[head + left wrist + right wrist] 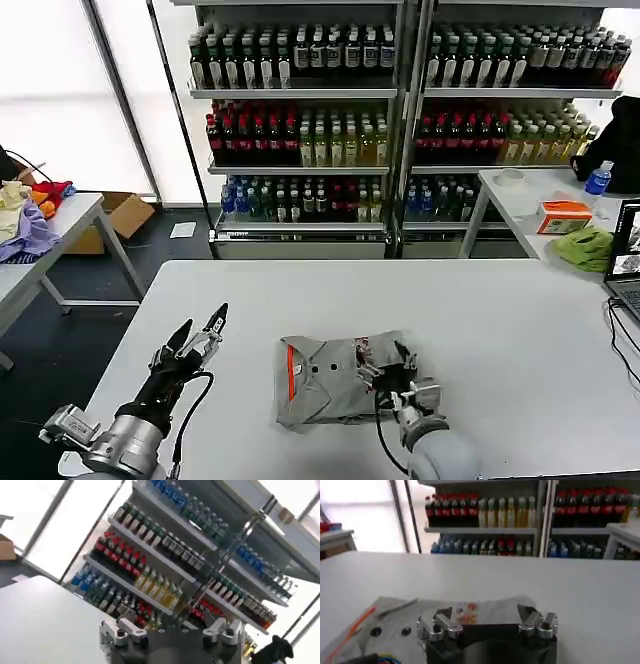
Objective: Fold and organize the clothes.
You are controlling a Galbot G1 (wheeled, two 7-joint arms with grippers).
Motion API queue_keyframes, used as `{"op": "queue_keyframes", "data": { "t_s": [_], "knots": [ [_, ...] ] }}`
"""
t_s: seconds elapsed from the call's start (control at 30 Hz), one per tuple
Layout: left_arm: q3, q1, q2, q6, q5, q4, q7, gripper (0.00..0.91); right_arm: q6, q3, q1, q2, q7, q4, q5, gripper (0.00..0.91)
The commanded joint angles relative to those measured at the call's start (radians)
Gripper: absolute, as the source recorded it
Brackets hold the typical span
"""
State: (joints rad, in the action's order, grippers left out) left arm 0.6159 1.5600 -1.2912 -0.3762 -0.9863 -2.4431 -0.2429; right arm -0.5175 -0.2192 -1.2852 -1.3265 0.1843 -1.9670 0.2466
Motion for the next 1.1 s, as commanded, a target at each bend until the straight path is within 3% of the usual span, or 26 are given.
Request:
{"op": "queue_keyframes", "data": {
  "t_s": [0.03, 0.13, 0.2, 0.33, 0.43, 0.57, 0.77, 0.9, 1.1],
  "knots": [
    [-0.016, -0.019, -0.001, 0.001, 0.004, 0.04, 0.003, 0.907, -0.063, 0.067, -0.027, 0.003, 0.129, 0.002, -0.015, 0.907],
    [-0.023, -0.027, 0.003, 0.003, 0.0, 0.042, 0.003, 0.907, -0.064, 0.055, -0.035, 0.017, 0.134, -0.077, -0.012, 0.907],
    [-0.027, -0.029, 0.006, 0.003, 0.0, 0.04, 0.003, 0.907, -0.052, 0.03, -0.037, 0.021, 0.088, -0.12, -0.009, 0.907],
    [-0.021, -0.031, 0.014, 0.006, 0.01, 0.042, 0.015, 0.907, 0.185, -0.087, -0.07, 0.045, -0.031, -0.222, 0.032, 0.907],
    [-0.02, -0.024, 0.018, 0.024, 0.076, 0.051, 0.054, 0.907, 0.29, -0.253, -0.097, 0.06, -0.124, -0.255, 0.037, 0.907],
    [-0.015, -0.014, 0.02, 0.059, 0.207, 0.087, 0.136, 0.907, 0.333, -0.484, -0.16, 0.087, -0.217, -0.247, 0.239, 0.907],
    [0.029, -0.011, 0.023, 0.103, 0.293, 0.143, 0.201, 0.907, 0.4, -0.707, -0.253, 0.104, -0.317, -0.179, 0.349, 0.907],
    [0.076, -0.003, 0.021, 0.127, 0.348, 0.166, 0.249, 0.907, 0.444, -0.793, -0.307, 0.084, -0.387, -0.135, 0.343, 0.907],
    [0.146, 0.013, -0.007, 0.155, 0.487, 0.182, 0.39, 0.907, 0.446, -0.851, -0.337, 0.054, -0.484, -0.109, 0.29, 0.907]
  ]
}}
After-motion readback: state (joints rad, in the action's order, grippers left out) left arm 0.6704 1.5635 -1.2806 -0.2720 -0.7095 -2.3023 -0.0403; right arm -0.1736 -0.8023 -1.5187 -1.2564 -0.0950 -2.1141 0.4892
